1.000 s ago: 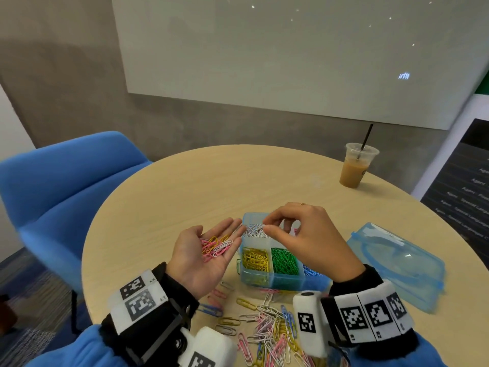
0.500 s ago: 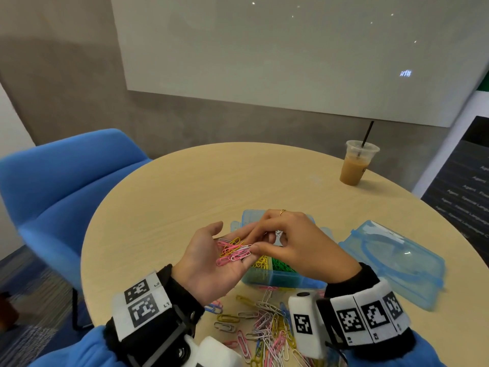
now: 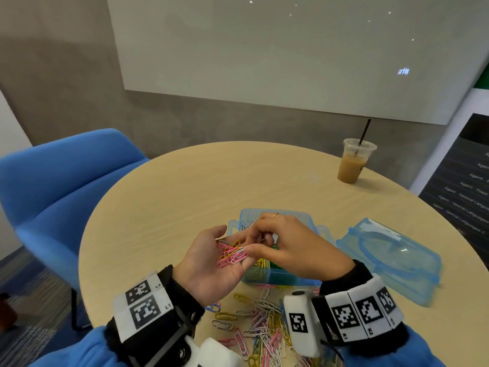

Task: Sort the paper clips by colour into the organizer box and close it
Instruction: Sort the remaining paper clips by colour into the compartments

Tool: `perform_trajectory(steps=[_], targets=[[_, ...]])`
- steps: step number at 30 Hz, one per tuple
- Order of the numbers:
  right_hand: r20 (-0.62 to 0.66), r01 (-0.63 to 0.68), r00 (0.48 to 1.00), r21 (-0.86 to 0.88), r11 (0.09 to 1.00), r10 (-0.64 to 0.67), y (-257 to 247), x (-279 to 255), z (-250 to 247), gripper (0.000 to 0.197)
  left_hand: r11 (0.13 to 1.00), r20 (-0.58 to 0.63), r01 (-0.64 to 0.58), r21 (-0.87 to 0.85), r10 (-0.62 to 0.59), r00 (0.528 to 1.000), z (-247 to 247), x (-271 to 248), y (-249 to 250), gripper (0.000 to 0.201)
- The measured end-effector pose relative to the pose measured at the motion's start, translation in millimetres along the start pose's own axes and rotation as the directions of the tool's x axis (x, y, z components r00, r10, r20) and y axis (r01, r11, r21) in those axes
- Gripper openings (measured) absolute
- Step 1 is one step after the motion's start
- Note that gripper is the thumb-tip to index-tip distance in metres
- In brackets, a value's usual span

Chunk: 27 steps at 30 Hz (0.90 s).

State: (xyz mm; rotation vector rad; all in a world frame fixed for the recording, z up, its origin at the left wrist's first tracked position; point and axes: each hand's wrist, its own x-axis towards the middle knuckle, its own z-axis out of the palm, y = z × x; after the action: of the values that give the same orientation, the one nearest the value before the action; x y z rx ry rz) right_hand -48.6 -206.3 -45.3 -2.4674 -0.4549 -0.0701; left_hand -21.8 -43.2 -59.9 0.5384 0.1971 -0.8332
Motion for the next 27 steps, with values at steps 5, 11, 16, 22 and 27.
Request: perform_trajectory(steps=[5,11,16,22,27], targets=[[0.015,0.017,1.000,0.010,1.000,-0.018,0.5,0.2,0.6,0.012,1.000,-0.032,-0.004,-0.031,0.004,0.999,-3.2,3.2,-0.7,0.059],[-0.087,0.014,0.996,0.063,0.998,-0.009,4.4,0.9,-0.2,0.008,1.000,-0.028,-0.016,0.010,0.017,0.999,-1.3,1.8,-1.0,0.050],[-0.092,0.023,0.996,0.112,0.993,-0.013,8.1,2.4,1.2,0.006,1.000,-0.045,-0.002,0.012,0.002,0.999,1.6,0.6,-1.9,0.056],[-0.042,0.010,0.999,0.138,0.990,-0.005,6.7,2.7,2.8,0.016,1.000,-0.067,-0.002,-0.023,0.001,0.998,0.4,0.7,-2.8,0.063],[-0.010,0.021,1.000,0.154,0.988,-0.020,-0.5,1.9,3.6,0.016,0.999,-0.077,-0.014,0.030,0.016,0.997,0.2,4.4,-5.0,0.064]])
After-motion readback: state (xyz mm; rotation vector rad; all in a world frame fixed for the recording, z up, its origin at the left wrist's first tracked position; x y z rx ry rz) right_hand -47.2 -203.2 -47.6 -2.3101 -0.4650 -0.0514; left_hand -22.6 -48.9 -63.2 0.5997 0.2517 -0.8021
